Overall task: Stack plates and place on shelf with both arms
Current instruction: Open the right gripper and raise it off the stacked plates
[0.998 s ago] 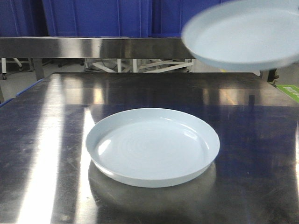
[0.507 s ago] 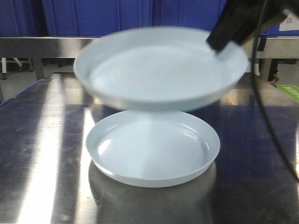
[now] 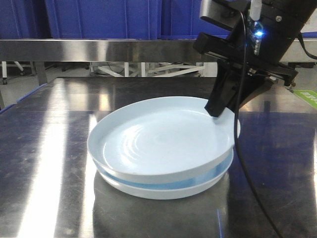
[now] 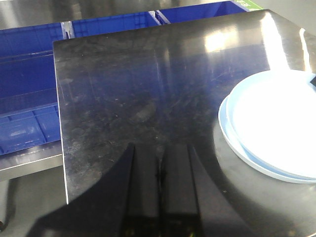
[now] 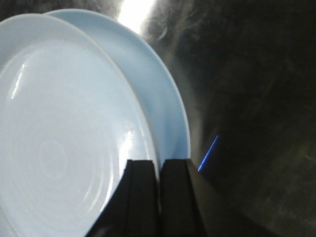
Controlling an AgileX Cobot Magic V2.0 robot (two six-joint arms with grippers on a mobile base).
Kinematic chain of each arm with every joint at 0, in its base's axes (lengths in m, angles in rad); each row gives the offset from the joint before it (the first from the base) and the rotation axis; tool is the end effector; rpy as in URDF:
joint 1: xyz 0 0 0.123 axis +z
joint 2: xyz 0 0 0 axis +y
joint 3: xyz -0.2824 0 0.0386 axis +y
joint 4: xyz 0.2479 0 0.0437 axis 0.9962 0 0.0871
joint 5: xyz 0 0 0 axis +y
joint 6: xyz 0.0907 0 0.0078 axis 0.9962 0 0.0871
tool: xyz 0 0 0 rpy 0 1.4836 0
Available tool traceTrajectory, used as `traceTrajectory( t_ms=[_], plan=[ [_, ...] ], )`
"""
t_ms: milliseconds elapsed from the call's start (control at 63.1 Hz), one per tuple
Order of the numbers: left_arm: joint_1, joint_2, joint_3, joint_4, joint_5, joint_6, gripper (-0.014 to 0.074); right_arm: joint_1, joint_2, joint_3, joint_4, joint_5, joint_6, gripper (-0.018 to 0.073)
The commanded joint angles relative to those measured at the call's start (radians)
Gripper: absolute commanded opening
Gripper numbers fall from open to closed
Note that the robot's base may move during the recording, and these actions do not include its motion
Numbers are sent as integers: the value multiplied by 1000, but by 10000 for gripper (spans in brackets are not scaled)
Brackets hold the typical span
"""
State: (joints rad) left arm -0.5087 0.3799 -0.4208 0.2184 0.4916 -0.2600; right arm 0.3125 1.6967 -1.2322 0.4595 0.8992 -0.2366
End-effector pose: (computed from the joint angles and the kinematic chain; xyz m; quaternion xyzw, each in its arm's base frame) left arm 0.0769 -0.0322 0.2859 0.1510 0.8059 -0.1218 0.5594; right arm 0.3176 0.1359 0.2461 -0.1514 0.9580 0.2024 0.1352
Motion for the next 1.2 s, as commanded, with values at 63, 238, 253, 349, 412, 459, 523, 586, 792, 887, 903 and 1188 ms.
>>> traceTrajectory(
  t_ms=[63,238,253,349,412,459,523,586,792,887,903,1188],
  plan=[
    [-6,5,-29,3,-84,-9,84,-2,-45,-28,29,-24,-14,69],
    [-6,5,-29,3,-84,-9,84,-2,-46,-28,29,-22,-14,258],
    [-6,5,-29,3,-84,-9,84,-2,-47,-28,29,-22,-14,281],
    [-6,5,-29,3,-84,-9,84,-2,-51,-29,29,-26,-14,417],
    [-6,5,-29,3,-84,-9,84,-2,-61,-29,29,-29,-14,472],
    [-6,5,-29,3,-84,-9,84,-2,-74,-29,29,-35,-14,487],
    [-6,5,-29,3,-84,-9,84,-2,-94,-29,29,-45,-14,487],
    [-6,5,-29,3,-84,-9,84,-4,-124,-29,29,-60,-14,487],
    [-6,5,-29,3,-84,-9,84,-4,-184,-29,-9,-36,-14,487],
    [-6,5,-29,3,-84,-9,84,-4,-183,-16,-32,-15,-14,487],
    [-6,5,-29,3,-84,-9,84,-4,-183,-12,-33,-15,-14,487],
    [-6,5,-29,3,-84,-9,84,-4,-130,87,-39,-66,-14,487]
  ],
)
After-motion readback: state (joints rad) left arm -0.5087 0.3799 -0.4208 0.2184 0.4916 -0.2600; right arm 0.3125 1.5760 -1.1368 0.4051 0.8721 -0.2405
